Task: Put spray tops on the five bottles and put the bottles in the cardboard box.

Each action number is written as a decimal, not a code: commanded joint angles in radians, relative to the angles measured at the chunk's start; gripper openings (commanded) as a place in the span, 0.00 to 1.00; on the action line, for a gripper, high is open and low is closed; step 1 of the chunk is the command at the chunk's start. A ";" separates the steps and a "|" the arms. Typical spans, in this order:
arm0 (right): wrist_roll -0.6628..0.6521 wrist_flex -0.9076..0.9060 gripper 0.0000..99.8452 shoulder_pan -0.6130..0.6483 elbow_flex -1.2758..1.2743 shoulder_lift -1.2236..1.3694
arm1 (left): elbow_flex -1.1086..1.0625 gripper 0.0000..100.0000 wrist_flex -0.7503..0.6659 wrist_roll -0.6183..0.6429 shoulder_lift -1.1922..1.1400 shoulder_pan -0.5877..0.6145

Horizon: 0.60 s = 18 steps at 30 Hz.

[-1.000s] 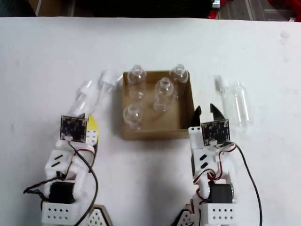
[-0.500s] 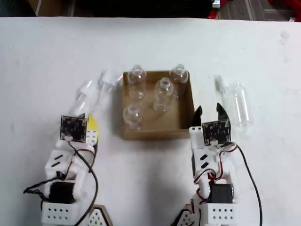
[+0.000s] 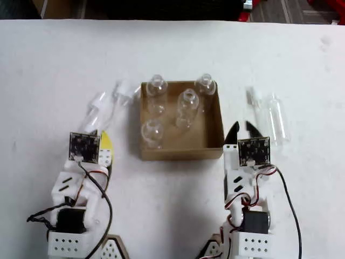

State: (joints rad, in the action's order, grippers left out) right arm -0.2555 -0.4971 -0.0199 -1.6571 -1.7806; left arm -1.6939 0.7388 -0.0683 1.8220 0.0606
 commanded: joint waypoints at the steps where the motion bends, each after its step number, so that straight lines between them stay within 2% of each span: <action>1: 0.060 -0.044 0.15 -0.062 0.149 0.041 | 0.002 0.06 -0.017 -0.008 0.007 -0.010; 5: 0.044 -0.084 0.14 -0.062 0.327 0.222 | 0.002 0.06 -0.015 -0.008 0.007 -0.010; 9: -0.012 -0.128 0.14 -0.082 0.583 0.550 | 0.002 0.06 -0.015 -0.008 0.007 -0.010; 18: -0.054 -0.449 0.14 -0.246 1.332 1.325 | 0.002 0.06 -0.015 -0.008 0.007 -0.010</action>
State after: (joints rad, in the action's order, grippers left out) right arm -0.2708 -0.8193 -0.2087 -0.6797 -0.7818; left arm -1.6939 0.7388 -0.0683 1.8220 0.0606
